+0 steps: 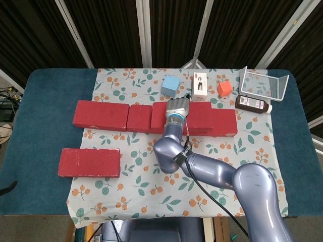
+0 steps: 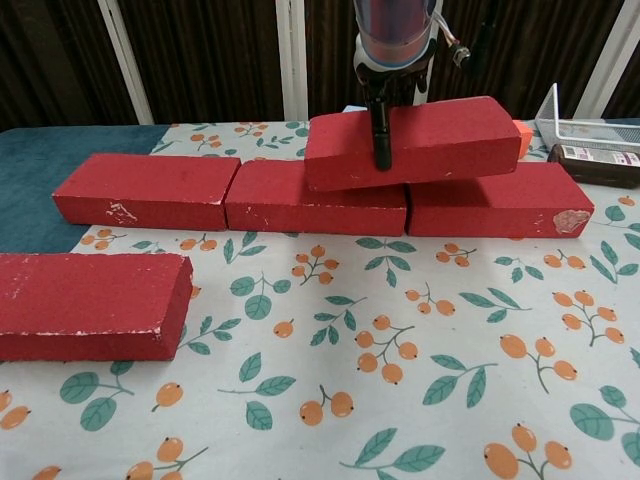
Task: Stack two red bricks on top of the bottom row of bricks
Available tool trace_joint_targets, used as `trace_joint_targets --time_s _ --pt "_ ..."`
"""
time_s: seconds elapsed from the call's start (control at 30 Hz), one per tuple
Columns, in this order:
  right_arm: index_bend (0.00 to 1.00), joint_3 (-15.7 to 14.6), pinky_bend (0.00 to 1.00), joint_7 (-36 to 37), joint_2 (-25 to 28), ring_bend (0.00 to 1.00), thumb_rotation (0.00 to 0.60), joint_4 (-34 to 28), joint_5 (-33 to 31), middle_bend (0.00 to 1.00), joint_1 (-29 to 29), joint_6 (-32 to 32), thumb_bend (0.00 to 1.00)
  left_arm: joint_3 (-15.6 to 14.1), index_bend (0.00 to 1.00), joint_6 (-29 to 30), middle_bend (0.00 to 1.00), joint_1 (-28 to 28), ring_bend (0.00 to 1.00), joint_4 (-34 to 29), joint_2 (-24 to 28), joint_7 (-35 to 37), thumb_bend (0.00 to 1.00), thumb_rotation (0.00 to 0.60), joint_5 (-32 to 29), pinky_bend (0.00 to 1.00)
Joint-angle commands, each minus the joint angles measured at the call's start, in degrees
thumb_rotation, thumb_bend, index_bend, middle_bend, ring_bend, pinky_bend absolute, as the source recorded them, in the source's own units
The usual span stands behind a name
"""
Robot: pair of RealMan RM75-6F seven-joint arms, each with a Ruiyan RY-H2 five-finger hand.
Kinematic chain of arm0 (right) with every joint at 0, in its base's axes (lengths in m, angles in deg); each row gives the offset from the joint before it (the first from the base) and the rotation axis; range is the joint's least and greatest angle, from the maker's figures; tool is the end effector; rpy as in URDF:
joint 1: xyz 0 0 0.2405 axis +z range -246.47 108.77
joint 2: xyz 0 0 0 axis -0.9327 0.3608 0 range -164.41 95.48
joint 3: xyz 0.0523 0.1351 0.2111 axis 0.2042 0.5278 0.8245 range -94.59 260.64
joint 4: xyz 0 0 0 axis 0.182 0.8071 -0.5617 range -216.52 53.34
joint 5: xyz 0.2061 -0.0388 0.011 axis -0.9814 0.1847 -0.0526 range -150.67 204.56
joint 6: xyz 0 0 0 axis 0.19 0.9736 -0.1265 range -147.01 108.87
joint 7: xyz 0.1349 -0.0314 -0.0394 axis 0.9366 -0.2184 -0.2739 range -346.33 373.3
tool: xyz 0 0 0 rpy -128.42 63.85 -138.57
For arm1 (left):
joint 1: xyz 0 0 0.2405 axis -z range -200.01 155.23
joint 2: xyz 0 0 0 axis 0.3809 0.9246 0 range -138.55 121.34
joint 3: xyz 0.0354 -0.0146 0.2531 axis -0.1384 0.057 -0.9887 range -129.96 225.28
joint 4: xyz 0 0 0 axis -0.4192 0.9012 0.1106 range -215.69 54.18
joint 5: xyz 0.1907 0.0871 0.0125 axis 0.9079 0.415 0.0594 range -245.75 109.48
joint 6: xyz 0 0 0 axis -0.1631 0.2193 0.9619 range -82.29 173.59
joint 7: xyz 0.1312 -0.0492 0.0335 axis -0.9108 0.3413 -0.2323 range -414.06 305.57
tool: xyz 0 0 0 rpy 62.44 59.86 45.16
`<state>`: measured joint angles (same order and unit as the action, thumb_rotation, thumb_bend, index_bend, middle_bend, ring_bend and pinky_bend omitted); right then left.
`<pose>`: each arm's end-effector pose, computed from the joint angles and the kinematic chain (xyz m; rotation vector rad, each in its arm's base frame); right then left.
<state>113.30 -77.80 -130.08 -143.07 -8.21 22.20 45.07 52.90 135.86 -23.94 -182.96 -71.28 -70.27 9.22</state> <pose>0.0393 -0.4568 -0.0065 1.6443 -1.0547 0.1394 -0.3103 0.1509 0.1761 -1.1912 -0.8574 -0.6966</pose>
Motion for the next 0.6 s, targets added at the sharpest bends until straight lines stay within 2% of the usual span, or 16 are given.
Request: trace_joint_targets --time_s 0.03,0.27,0.6 --pt "0.43 1.6 0.00 -0.5 -1.1 0.22 0.600 1.8 0.2 0.39 -0.7 -1.2 0.13 0.0 0.00 -0.1 0.00 0.1 0.00 0.0 -0.1 -0.2 0.00 0.600 -0.1 0.13" --pt "0.43 3.8 0.00 -0.2 -3.0 0.22 0.600 5.6 2.3 0.39 -2.1 -3.7 0.13 0.1 0.00 0.0 0.00 0.2 0.00 0.1 -0.3 -0.8 0.00 0.600 -0.7 0.13" --pt "0.43 5.8 0.00 -0.9 -3.6 0.22 0.600 5.7 4.7 0.39 -4.1 -5.7 0.13 0.2 0.00 0.0 0.00 0.3 0.00 0.0 -0.5 -1.5 0.00 0.600 -1.1 0.13"
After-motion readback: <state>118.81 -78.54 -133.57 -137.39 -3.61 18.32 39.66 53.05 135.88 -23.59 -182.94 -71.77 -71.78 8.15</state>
